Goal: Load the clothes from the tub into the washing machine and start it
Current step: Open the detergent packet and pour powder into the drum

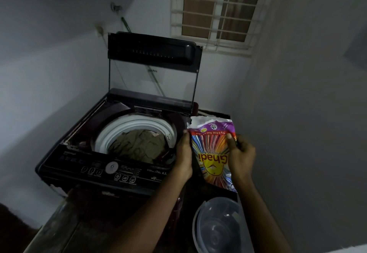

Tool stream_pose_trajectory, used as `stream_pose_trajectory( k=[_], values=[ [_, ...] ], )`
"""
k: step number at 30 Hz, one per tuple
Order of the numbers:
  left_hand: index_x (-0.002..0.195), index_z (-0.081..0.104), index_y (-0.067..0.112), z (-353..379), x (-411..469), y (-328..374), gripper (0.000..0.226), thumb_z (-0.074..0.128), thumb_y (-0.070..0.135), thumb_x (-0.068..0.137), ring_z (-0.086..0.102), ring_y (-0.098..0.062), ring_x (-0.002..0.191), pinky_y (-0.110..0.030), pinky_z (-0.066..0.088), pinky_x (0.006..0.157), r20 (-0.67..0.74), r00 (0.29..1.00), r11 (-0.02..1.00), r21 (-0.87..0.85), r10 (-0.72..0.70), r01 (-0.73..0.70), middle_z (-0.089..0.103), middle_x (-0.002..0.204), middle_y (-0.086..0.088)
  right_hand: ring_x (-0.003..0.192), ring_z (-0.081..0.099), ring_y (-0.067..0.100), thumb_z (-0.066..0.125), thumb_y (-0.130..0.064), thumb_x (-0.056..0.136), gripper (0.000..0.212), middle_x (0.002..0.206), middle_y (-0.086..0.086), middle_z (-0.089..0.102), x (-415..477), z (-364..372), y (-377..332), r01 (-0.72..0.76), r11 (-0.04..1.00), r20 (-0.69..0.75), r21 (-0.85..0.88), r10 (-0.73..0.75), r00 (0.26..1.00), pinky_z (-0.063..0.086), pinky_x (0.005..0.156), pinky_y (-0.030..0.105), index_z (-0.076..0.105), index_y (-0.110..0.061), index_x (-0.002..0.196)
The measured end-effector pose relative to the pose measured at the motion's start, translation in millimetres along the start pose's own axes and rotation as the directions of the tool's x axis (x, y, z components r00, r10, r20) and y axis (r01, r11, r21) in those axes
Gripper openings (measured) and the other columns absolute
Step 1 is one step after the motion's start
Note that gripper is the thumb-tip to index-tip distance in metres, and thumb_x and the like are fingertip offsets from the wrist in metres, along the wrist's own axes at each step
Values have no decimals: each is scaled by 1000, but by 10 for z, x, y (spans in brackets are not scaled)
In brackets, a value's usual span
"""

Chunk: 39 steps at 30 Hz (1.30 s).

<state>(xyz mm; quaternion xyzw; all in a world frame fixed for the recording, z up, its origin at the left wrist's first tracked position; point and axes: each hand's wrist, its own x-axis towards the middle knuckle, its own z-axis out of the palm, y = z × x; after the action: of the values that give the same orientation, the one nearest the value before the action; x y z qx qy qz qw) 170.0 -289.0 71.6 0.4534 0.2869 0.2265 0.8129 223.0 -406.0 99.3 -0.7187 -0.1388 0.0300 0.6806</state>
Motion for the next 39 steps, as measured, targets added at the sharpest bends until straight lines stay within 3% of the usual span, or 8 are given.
stream_pose_trajectory(
  k=[6, 14, 19, 25, 28, 30, 35, 39],
  values=[
    [114, 65, 14, -228, 123, 125, 29, 47, 32, 101, 69, -10, 89, -18, 49, 64, -6, 1000, 998, 57, 28, -28, 72, 106, -4, 75, 71, 14, 57, -24, 94, 15, 83, 1, 74, -12, 79, -70, 5, 999, 4, 53, -6, 1000, 53, 65, 31, 69, -14, 92],
    [96, 70, 7, -439, 182, 401, 14, 65, 18, 91, 70, -10, 70, -22, 52, 60, 22, 996, 995, 39, 87, -87, 75, 83, -3, 69, 67, 14, 60, -18, 93, 16, 76, 1, 74, -3, 101, -94, 37, 989, -53, 146, -29, 998, 55, 63, 26, 71, -11, 84],
    [84, 72, 8, -543, 43, 574, 6, 75, 12, 81, 66, -19, 77, -28, 54, 72, 4, 981, 979, 51, 196, -196, 72, 89, -15, 68, 66, 12, 60, -16, 93, 16, 72, -4, 73, -44, 121, -133, 46, 983, -61, 175, -36, 998, 54, 63, 25, 70, -14, 80],
    [83, 65, 5, -474, -432, 785, 5, 67, 6, 88, 62, -2, 63, -15, 49, 61, -8, 920, 914, 121, 391, -387, 67, 72, 0, 68, 68, 11, 57, -18, 95, 17, 73, -5, 74, -129, 73, -215, 45, 978, 37, 202, -53, 998, 54, 62, 23, 69, -11, 85],
    [82, 64, 6, -451, -680, 860, 7, 67, 7, 89, 59, -1, 60, -15, 47, 58, -38, 885, 875, 178, 464, -451, 65, 72, -2, 75, 71, 17, 59, -22, 94, 17, 80, 0, 75, -219, 67, -246, 6, 974, 86, 225, -26, 996, 58, 70, 32, 70, -10, 89],
    [82, 65, 8, -501, -806, 901, 7, 68, 9, 88, 59, -4, 64, -19, 48, 62, -67, 859, 847, 217, 508, -485, 66, 74, -3, 80, 71, 21, 63, -23, 91, 16, 86, 5, 75, -306, 78, -279, 0, 967, 131, 256, -35, 991, 58, 75, 36, 71, -9, 93],
    [80, 68, 17, -754, -1139, 1014, 12, 75, 26, 81, 64, -21, 81, -43, 53, 79, -137, 810, 796, 335, 570, -504, 72, 89, -17, 70, 68, 6, 60, -15, 93, 14, 75, -7, 73, -638, 220, -403, -15, 942, 223, 336, -64, 973, 53, 62, 19, 67, -4, 96],
    [80, 68, 14, -1172, -1440, 1060, 9, 73, 19, 85, 64, -17, 74, -34, 53, 70, -281, 750, 787, 382, 599, -485, 72, 82, -12, 64, 67, 10, 61, -17, 93, 13, 69, -3, 72, -860, 487, -419, -85, 954, 348, 289, -21, 937, 52, 58, 23, 68, -9, 87]
  ],
)
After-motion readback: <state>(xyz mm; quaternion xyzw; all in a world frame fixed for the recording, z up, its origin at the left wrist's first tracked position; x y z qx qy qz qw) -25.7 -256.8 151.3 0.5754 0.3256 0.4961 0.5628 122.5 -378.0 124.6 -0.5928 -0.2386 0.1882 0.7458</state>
